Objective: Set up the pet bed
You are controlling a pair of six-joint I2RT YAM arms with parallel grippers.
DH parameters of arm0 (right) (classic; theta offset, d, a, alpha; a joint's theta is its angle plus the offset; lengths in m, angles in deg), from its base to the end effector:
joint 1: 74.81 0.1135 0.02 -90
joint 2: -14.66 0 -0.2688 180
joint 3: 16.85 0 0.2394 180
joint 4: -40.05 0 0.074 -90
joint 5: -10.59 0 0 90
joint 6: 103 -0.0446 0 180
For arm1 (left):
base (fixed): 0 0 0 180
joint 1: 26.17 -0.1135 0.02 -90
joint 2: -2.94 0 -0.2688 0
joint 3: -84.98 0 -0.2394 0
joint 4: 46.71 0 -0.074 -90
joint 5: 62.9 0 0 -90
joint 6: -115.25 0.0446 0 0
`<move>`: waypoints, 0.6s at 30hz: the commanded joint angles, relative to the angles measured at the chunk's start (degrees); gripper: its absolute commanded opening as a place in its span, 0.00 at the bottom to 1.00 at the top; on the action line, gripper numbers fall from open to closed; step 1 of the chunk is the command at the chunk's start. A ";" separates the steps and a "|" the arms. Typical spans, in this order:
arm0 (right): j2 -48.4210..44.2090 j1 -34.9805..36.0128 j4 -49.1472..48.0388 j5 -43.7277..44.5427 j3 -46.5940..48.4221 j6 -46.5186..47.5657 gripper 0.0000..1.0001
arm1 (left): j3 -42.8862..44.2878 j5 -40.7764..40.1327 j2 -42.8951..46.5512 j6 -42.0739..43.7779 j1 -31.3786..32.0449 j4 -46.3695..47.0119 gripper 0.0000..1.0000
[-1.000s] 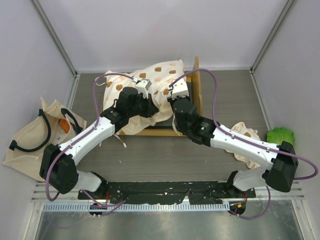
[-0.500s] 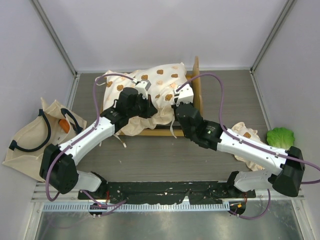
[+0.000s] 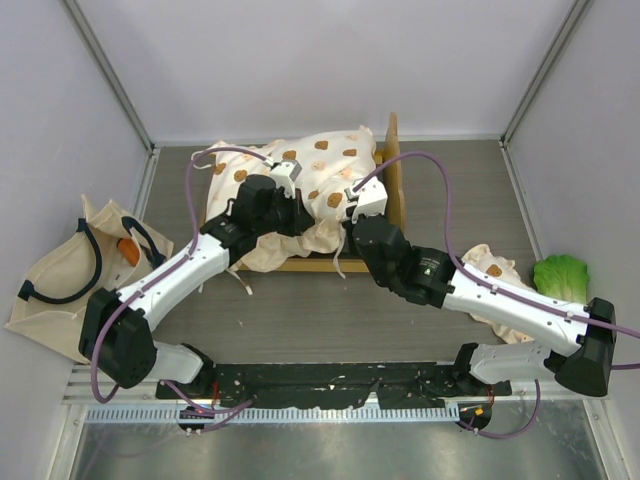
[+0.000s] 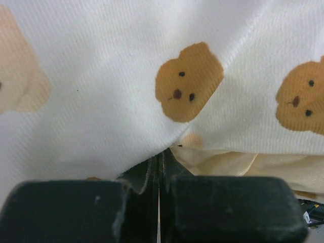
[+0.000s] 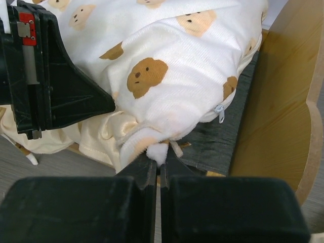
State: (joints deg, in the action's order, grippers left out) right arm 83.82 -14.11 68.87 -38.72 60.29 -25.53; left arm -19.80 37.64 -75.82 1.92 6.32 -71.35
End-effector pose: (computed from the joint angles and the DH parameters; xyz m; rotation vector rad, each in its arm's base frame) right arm 0.1537 0.2144 0.3596 -0.3130 1.8221 0.2033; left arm 0.2575 -0.1736 0.3067 0.2895 2.1299 -0.7764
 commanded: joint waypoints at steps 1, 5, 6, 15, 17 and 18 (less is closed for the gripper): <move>-2.46 0.64 0.19 0.97 5.74 -1.97 0.01 | -0.15 -1.58 1.59 1.27 -0.94 0.46 0.00; -2.46 0.64 -0.94 -0.34 6.89 -2.23 0.01 | -0.15 -1.58 1.33 1.10 -1.03 0.73 0.00; -2.46 0.64 -0.86 -0.17 7.15 -2.23 0.01 | -0.15 -1.58 1.33 1.10 -1.03 0.73 0.00; 0.88 0.64 3.54 2.38 7.16 -4.07 0.01 | -0.50 -1.67 1.77 1.10 -1.11 0.64 0.00; 0.62 0.64 3.01 2.73 6.45 -5.04 0.01 | -0.59 -1.84 1.86 0.83 -1.20 0.81 0.00; 0.71 0.73 3.18 3.08 6.54 -5.30 0.01 | -0.59 -1.84 1.94 0.83 -1.20 0.81 0.00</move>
State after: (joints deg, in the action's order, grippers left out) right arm 85.44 -14.02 74.01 -38.68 64.77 -28.22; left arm -19.98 37.58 -75.52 1.90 5.93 -71.33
